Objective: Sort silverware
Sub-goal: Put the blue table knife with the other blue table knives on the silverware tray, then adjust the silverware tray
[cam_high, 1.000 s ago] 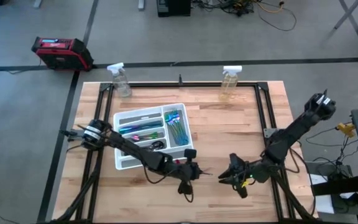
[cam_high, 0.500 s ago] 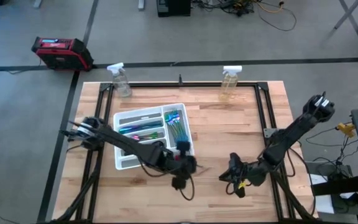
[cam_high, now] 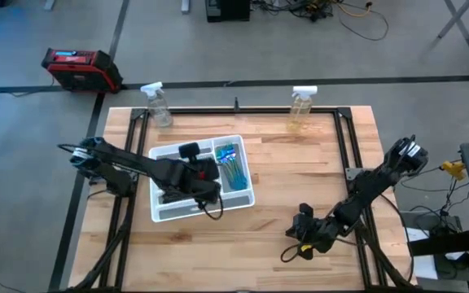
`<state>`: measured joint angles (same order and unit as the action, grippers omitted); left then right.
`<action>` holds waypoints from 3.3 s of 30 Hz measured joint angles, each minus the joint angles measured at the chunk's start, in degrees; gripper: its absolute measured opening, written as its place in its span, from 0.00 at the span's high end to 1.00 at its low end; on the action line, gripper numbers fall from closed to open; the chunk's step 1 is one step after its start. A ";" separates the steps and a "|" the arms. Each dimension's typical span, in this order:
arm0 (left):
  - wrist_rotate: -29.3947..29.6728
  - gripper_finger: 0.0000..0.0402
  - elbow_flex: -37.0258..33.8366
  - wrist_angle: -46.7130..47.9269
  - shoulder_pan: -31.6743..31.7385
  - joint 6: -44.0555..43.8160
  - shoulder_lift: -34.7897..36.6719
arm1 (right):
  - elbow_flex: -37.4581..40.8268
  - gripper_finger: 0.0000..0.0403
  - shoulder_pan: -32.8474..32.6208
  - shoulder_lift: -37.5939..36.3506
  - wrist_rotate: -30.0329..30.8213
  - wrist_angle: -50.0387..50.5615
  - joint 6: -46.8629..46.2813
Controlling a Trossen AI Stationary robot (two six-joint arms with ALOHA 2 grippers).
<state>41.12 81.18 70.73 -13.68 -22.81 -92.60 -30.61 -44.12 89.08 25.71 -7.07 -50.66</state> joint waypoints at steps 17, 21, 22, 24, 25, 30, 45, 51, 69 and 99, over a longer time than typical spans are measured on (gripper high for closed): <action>-4.55 1.00 -34.74 -36.67 19.57 12.84 2.45 | -0.09 0.94 0.00 4.61 1.61 -4.48 -3.91; -4.52 1.00 -37.36 -40.30 20.09 12.26 2.76 | -0.07 0.94 0.14 4.61 1.92 -4.70 -3.92; -4.56 0.99 -37.44 -40.32 20.09 12.25 2.76 | -0.03 0.94 0.27 4.61 2.08 -4.83 -3.97; -4.81 0.97 -37.28 -40.39 20.12 12.22 2.87 | -0.02 0.94 0.73 4.57 2.21 -5.00 -5.31; -5.08 0.96 -37.04 -40.18 20.19 12.24 2.85 | -0.02 0.94 1.07 4.46 2.26 -4.98 -6.04; -7.17 0.84 -35.39 -37.88 20.37 13.34 3.10 | -0.46 0.91 2.12 4.00 2.16 -4.96 -8.77; -18.86 0.63 -32.41 -38.78 19.31 12.49 5.54 | -5.73 0.78 3.47 1.45 0.83 -5.16 5.96; -25.21 0.67 -32.66 -43.24 19.32 13.16 5.34 | -6.01 0.77 4.20 1.45 0.83 -5.15 7.19; -31.06 0.70 -31.96 -63.77 21.77 22.87 -7.59 | -5.97 0.86 4.42 1.80 1.27 -5.24 8.95; -56.44 0.69 -26.81 -76.32 16.17 22.61 10.25 | -6.60 0.80 9.99 -10.56 1.54 -5.19 35.59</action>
<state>-15.32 54.38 -5.58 2.49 -0.21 -82.36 -37.21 -34.13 78.51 27.26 -12.26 -15.08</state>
